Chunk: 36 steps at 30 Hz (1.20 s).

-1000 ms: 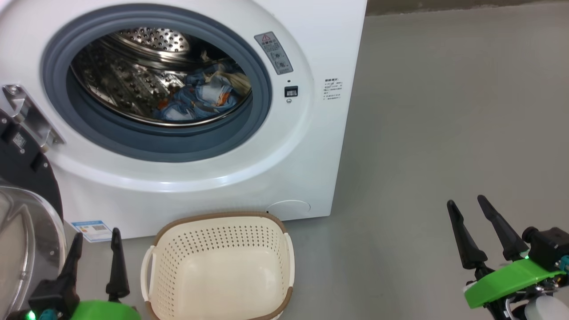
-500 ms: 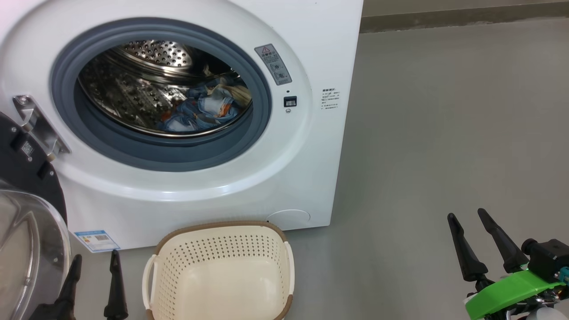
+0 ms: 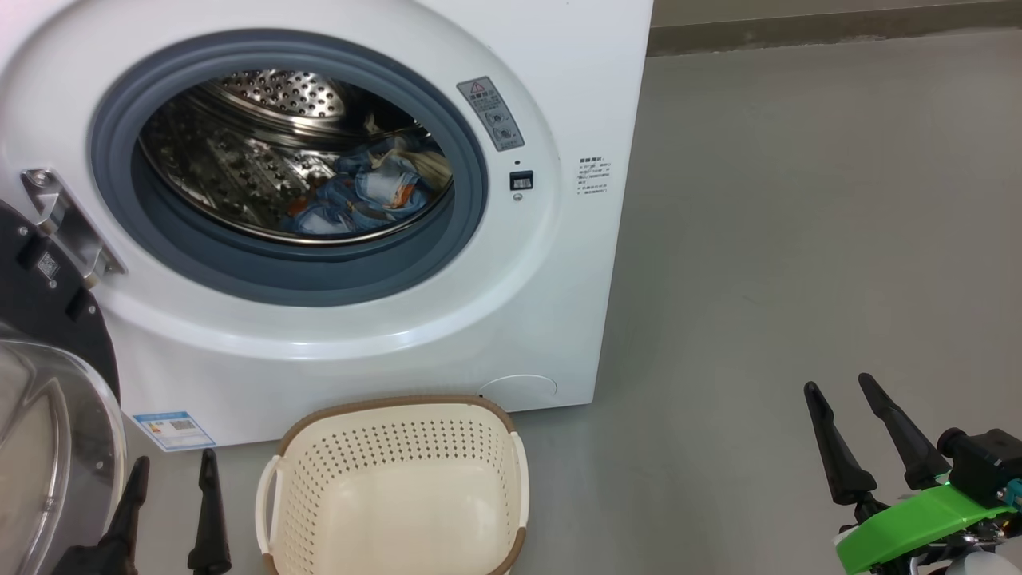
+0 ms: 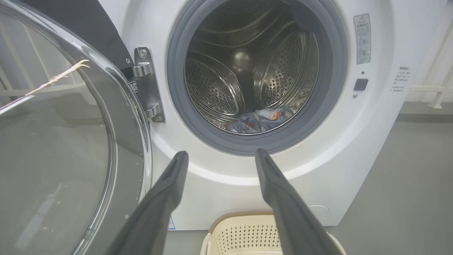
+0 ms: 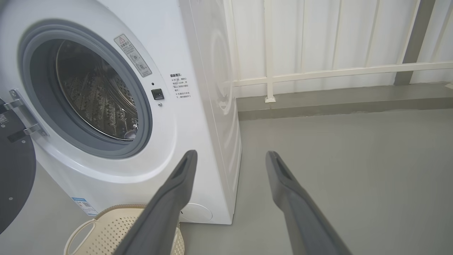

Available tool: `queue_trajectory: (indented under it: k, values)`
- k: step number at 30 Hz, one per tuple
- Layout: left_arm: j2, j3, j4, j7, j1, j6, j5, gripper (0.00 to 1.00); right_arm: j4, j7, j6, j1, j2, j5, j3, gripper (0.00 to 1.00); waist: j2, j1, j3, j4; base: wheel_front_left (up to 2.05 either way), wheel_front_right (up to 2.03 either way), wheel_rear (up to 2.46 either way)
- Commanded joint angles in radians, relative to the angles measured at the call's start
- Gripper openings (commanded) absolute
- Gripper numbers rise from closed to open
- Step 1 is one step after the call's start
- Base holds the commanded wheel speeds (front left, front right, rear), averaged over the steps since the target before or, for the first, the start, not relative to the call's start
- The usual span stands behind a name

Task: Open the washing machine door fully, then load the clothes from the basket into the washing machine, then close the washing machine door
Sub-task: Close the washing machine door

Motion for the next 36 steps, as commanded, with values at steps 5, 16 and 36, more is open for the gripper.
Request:
queue_trajectory:
  k: [5, 16, 36]
  values:
    - [0.012, 0.027, -0.034, -0.006, -0.011, -0.006, -0.017, 1.00, -0.027, -0.008, 0.004, 0.001, -0.025, -0.001, 0.008, 1.00, 0.0000, 0.0000, 0.001, 0.002, -0.82, 0.82, 0.00]
    - [0.010, 0.018, -0.048, -0.006, -0.006, -0.013, -0.027, 1.00, -0.025, -0.008, 0.004, 0.000, -0.025, 0.000, 0.003, 1.00, 0.0000, 0.0000, 0.005, 0.009, -1.59, 1.56, 0.04]
    - [0.010, 0.013, -0.050, -0.006, -0.005, -0.014, -0.017, 1.00, -0.033, -0.008, 0.004, -0.003, -0.023, -0.005, 0.017, 1.00, 0.0000, 0.0000, 0.004, 0.081, -0.35, 0.35, 0.00]
